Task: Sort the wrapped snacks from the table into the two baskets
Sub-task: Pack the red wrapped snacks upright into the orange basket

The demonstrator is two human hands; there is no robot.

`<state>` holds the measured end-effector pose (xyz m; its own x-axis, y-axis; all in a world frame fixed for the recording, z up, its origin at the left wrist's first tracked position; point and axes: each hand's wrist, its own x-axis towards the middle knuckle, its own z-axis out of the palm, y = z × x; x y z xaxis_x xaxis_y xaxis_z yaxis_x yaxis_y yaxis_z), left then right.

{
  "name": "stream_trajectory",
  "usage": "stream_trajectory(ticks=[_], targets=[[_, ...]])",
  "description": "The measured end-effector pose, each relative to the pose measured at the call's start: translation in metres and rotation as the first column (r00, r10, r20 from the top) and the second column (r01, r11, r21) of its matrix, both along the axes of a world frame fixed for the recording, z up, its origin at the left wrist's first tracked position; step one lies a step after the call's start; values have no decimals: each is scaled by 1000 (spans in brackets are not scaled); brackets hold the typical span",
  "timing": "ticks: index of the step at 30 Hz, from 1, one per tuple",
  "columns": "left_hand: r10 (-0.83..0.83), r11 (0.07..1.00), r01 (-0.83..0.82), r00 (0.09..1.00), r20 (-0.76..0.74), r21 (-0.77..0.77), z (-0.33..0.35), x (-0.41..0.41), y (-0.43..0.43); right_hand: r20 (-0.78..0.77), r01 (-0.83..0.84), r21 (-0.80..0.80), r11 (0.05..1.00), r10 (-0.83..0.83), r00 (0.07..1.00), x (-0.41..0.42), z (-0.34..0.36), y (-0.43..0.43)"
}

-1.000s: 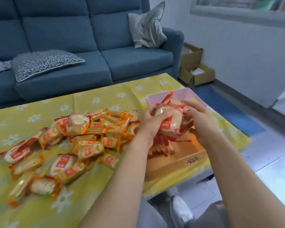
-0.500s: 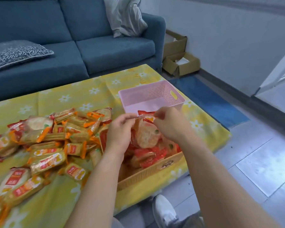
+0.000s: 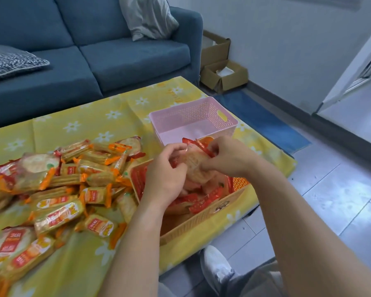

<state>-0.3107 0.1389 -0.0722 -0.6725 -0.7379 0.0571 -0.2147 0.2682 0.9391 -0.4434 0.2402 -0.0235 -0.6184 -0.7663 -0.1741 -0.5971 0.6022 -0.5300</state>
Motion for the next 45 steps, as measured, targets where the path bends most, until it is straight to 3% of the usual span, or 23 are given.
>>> stream_trajectory(ticks=[2,5,7,9,11,13,15,18,22,26,28,31,35,39,43,45], targets=[[-70,994,70,998,4,-86,3,1,1,40,76,-87,993,-73,997,2,5,-2],[-205,976,208,978,48,-65,2,1,6,70,98,-135,986,-89,994,11,7,-10],[-166,982,169,985,45,-90,1,1,4,236,52,-155,987,-15,972,15,10,-11],[-67,994,65,998,-11,-88,2,3,-1,331,107,-200,974,-36,943,12,10,-13],[73,997,-71,994,-77,27,4,5,-6,170,176,-256,950,-135,976,2,-2,-16],[221,957,-189,967,-131,220,4,5,-9,-20,82,-155,985,-86,996,-2,-14,-19],[315,897,-237,935,-164,372,1,3,-12,-69,-47,-14,999,46,997,0,-28,-23],[437,802,-301,884,-165,515,-2,-1,-18,-130,-65,91,994,77,989,-3,-37,-26],[479,746,-283,857,-191,603,2,-2,-16,-155,-6,12,1000,7,988,-14,-25,-23],[572,742,-332,766,-293,582,12,-2,-15,-150,-176,126,976,194,969,0,-29,-24],[576,758,-372,767,-284,535,13,-1,-17,-138,-219,188,957,246,959,2,-35,-23],[493,834,-381,840,-228,399,10,4,-14,-141,-222,171,960,247,959,-11,-27,-18],[403,911,-376,900,-169,167,14,4,-10,-178,-106,-104,989,86,980,-29,-10,-6],[291,956,-291,957,-8,-17,11,-7,-4,-200,75,-319,945,-144,969,-33,-6,1],[190,948,-117,954,233,-297,3,-18,2,-212,33,-283,958,-97,973,-28,-7,-1],[200,928,-77,928,313,-364,2,-20,6,-198,-5,-245,970,-45,979,-26,-10,-2]])
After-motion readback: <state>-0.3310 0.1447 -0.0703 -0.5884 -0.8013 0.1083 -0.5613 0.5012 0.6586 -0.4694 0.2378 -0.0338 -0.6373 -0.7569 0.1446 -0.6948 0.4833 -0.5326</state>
